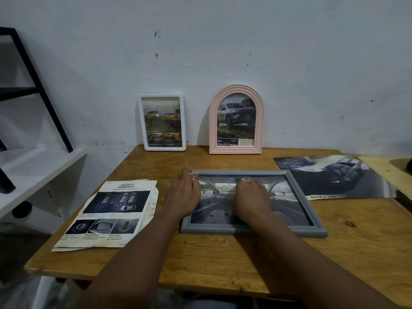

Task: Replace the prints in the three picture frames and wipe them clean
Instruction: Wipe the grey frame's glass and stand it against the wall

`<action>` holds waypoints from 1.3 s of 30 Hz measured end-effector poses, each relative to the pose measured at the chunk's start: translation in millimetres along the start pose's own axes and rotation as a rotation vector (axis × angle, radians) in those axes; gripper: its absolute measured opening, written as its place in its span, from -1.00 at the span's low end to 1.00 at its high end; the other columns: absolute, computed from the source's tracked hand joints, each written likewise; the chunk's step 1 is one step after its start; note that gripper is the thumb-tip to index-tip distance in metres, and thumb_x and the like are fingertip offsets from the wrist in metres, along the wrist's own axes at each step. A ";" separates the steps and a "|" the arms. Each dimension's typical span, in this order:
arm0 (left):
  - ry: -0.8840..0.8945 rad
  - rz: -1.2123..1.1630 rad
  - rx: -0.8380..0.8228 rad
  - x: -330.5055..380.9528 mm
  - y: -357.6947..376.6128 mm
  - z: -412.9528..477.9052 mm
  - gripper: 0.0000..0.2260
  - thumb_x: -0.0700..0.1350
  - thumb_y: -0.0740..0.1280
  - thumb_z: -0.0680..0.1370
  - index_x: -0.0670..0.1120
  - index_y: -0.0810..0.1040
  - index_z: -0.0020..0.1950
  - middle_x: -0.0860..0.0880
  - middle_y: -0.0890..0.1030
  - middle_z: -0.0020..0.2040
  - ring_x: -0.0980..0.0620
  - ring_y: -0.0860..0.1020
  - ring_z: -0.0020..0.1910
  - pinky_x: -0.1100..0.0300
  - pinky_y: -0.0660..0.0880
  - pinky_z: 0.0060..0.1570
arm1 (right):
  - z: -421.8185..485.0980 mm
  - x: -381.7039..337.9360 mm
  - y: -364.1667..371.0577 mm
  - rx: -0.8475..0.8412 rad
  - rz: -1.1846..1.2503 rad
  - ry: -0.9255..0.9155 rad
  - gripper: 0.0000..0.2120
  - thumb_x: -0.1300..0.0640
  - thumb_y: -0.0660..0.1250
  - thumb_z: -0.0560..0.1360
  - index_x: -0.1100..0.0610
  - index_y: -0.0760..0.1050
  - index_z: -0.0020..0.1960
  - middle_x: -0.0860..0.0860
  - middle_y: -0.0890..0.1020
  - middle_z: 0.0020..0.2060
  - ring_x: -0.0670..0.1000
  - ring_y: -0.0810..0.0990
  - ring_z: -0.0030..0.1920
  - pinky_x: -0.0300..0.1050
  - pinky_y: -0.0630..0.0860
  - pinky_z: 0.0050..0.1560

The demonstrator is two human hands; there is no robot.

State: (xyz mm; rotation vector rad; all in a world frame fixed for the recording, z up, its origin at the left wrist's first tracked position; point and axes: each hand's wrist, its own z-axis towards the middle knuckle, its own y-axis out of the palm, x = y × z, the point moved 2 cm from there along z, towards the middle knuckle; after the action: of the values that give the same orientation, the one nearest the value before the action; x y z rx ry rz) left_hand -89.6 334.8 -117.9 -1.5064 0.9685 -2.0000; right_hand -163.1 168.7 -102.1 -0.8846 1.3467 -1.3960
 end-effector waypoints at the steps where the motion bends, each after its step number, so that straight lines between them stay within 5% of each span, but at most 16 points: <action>1: -0.010 -0.013 -0.007 -1.7 0.5 1.0 -0.51 0.01 0.03 0.71 -0.02 0.05 0.63 -0.14 0.58 0.20 -0.03 0.57 0.01 -0.02 0.52 0.05 | -0.8 -8.3 -0.3 -0.006 0.038 -0.024 -0.82 0.20 0.32 0.56 0.20 0.54 0.15 0.14 0.62 0.11 0.17 0.46 0.24 0.06 0.47 0.23; 7: -0.109 -0.068 -0.095 3.2 -12.5 13.4 -0.51 0.07 0.06 0.72 -0.07 0.12 0.63 -0.19 0.33 0.55 -0.19 0.34 0.47 0.03 0.28 0.24 | 5.2 -38.8 1.1 -0.105 0.267 -0.237 -0.81 0.19 0.32 0.55 0.10 0.57 0.15 0.16 0.56 0.12 0.17 0.49 0.21 0.08 0.51 0.18; 13: -0.113 -0.034 -0.091 1.2 -9.8 10.7 -0.47 0.11 0.03 0.72 -0.04 0.05 0.66 -0.17 0.24 0.60 -0.18 0.26 0.53 -0.04 0.25 0.40 | 3.3 -36.5 -5.5 -0.247 0.361 -0.464 -0.61 0.29 0.23 0.54 -0.01 0.62 0.26 0.03 0.66 0.17 0.06 0.58 0.18 0.05 0.57 0.20; 17: 0.060 0.195 -0.106 9.0 -6.4 1.8 -0.49 0.03 0.01 0.73 -0.05 0.00 0.66 -0.16 0.43 0.50 -0.18 0.43 0.40 -0.01 0.37 0.24 | 0.2 -10.4 -13.3 -0.304 0.307 -0.520 -0.57 0.32 0.24 0.56 -0.07 0.61 0.29 -0.07 0.61 0.31 0.02 0.54 0.29 0.01 0.47 0.34; 21: 0.171 0.319 -0.143 7.9 -3.4 0.3 -0.44 0.06 -0.02 0.72 0.00 -0.14 0.67 -0.14 0.36 0.56 -0.23 0.35 0.50 -0.11 0.35 0.40 | 3.1 16.6 -25.0 -0.333 0.213 -0.460 -0.54 0.32 0.30 0.55 -0.13 0.58 0.31 -0.05 0.54 0.37 0.03 0.49 0.34 -0.06 0.41 0.38; 26: 0.196 0.365 -0.153 4.9 -0.6 2.4 -0.46 0.08 -0.03 0.71 0.03 -0.10 0.67 -0.16 0.34 0.57 -0.20 0.31 0.54 -0.12 0.30 0.47 | -1.5 65.6 -35.2 -0.306 0.110 -0.346 -0.56 0.30 0.25 0.59 -0.10 0.56 0.34 -0.02 0.52 0.34 0.04 0.49 0.31 -0.15 0.39 0.28; 32: 0.134 0.268 -0.113 5.0 -0.9 4.0 -0.51 0.05 0.00 0.72 -0.03 0.10 0.65 -0.17 0.38 0.54 -0.16 0.39 0.47 -0.08 0.34 0.40 | -15.6 103.5 -35.3 -0.158 -0.044 -0.054 -0.76 0.16 0.36 0.50 0.06 0.59 0.16 0.09 0.63 0.04 0.09 0.57 -0.08 -0.08 0.55 -0.07; 39: 0.151 0.229 -0.171 6.4 0.6 1.1 -0.37 0.30 -0.11 0.67 0.04 -0.03 0.68 -0.06 0.31 0.59 -0.09 0.21 0.59 -0.09 0.19 0.49 | -33.5 33.2 -25.8 -0.057 0.005 0.015 -0.92 0.18 0.24 0.57 0.14 0.47 0.05 0.13 0.61 0.04 0.17 0.54 0.11 0.01 0.43 0.14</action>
State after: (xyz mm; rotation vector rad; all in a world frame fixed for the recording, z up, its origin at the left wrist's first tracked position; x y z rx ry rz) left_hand -90.5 329.6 -114.1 -1.2747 1.3394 -1.9264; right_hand -207.9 144.3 -84.8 -0.9094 1.4053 -1.3690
